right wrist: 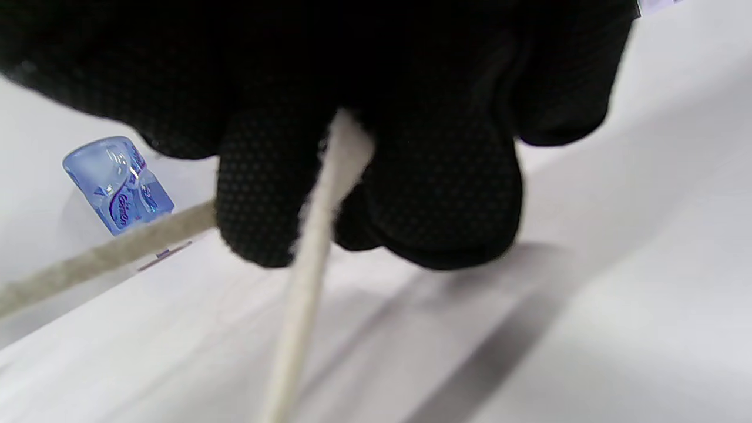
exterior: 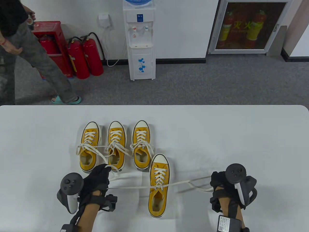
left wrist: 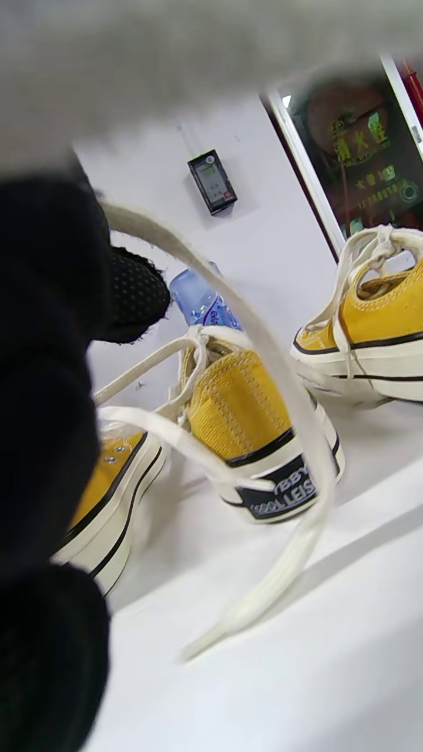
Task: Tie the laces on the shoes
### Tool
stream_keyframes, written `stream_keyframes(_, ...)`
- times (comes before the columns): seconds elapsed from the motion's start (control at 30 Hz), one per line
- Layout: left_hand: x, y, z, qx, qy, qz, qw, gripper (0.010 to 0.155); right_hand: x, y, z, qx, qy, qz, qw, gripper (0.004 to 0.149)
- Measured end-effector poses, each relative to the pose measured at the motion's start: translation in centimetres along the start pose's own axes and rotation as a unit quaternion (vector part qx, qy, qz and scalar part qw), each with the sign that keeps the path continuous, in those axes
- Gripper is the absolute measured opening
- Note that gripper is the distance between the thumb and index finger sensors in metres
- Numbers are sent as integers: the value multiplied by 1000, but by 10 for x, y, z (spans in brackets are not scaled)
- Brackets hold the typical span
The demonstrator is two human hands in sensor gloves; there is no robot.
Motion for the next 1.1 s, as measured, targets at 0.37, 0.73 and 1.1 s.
stream_keyframes(0.37,6,4,-2,2,0,-2,1000,39,0,-1,11,-23,6,-4,1000,40)
stream_keyframes(0.73,5,2,-4,17,-7,-14,1000,39,-13,5,7,-14,-32,-56,998,45)
stream_keyframes(1.1,5,1,-7,24,-10,-18,999,40,-45,22,6,-28,-99,-159,982,48)
Point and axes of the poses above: the tracker on the back of each hand, its own x axis roughly to the little-finger side, its own y axis roughly from the fingertips to the wrist, z = x × y, the point moved 2 cm from there along -y, roughly from the wrist to the fingertips, and after that the axes turned 5 degrees about y, right-handed, at the moved point
